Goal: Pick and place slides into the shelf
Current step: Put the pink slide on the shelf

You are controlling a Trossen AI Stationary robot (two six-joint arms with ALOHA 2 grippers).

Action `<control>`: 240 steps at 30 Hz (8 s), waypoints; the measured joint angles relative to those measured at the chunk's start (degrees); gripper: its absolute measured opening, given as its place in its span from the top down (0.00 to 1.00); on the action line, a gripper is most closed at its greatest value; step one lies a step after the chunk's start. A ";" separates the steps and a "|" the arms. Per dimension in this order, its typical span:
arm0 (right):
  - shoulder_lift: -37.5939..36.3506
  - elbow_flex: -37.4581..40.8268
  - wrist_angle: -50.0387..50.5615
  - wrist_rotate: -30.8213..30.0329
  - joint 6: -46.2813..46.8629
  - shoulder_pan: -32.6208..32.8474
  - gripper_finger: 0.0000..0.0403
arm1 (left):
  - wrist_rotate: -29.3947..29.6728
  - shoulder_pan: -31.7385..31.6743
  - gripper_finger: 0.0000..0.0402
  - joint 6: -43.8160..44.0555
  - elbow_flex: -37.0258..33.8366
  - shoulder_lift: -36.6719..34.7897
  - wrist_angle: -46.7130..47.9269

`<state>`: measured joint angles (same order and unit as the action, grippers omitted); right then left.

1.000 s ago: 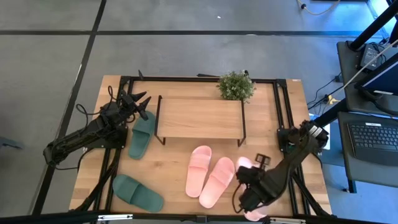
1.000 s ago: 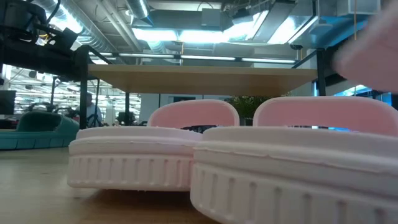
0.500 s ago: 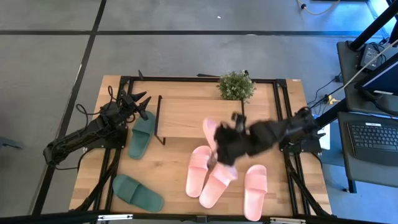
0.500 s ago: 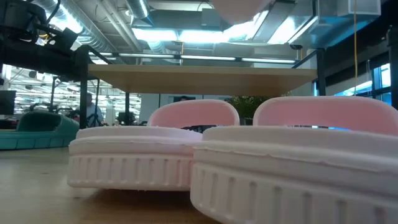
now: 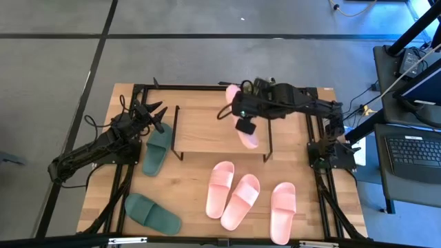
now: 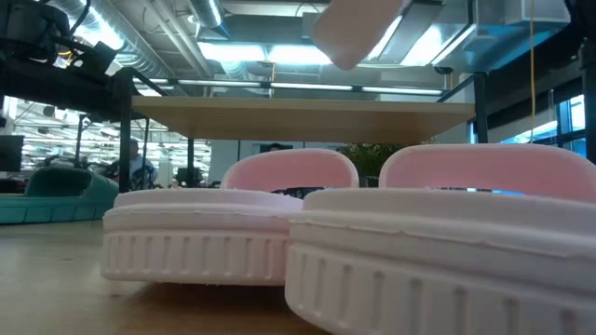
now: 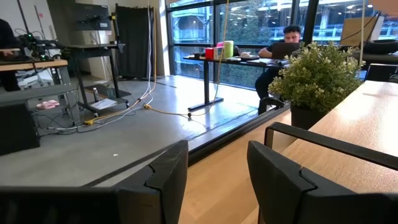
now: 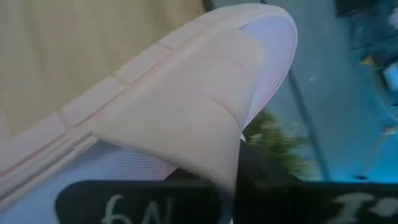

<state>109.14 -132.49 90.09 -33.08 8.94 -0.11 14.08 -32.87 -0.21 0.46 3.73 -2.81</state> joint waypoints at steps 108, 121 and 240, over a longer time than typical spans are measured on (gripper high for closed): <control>19.59 0.07 -0.01 -4.20 5.34 -2.80 0.69 | -0.01 0.00 0.60 2.62 0.01 0.01 0.02; 19.59 0.07 -0.07 -4.24 4.58 -2.63 0.68 | -0.01 -0.01 0.60 2.62 -0.01 0.02 0.00; 2.98 22.72 -13.58 15.97 37.31 36.33 0.19 | -0.01 -0.01 0.60 2.59 0.01 0.02 0.02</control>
<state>112.12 -109.76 76.51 -17.11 46.25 36.22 14.06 -32.88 2.38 0.47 3.74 -2.79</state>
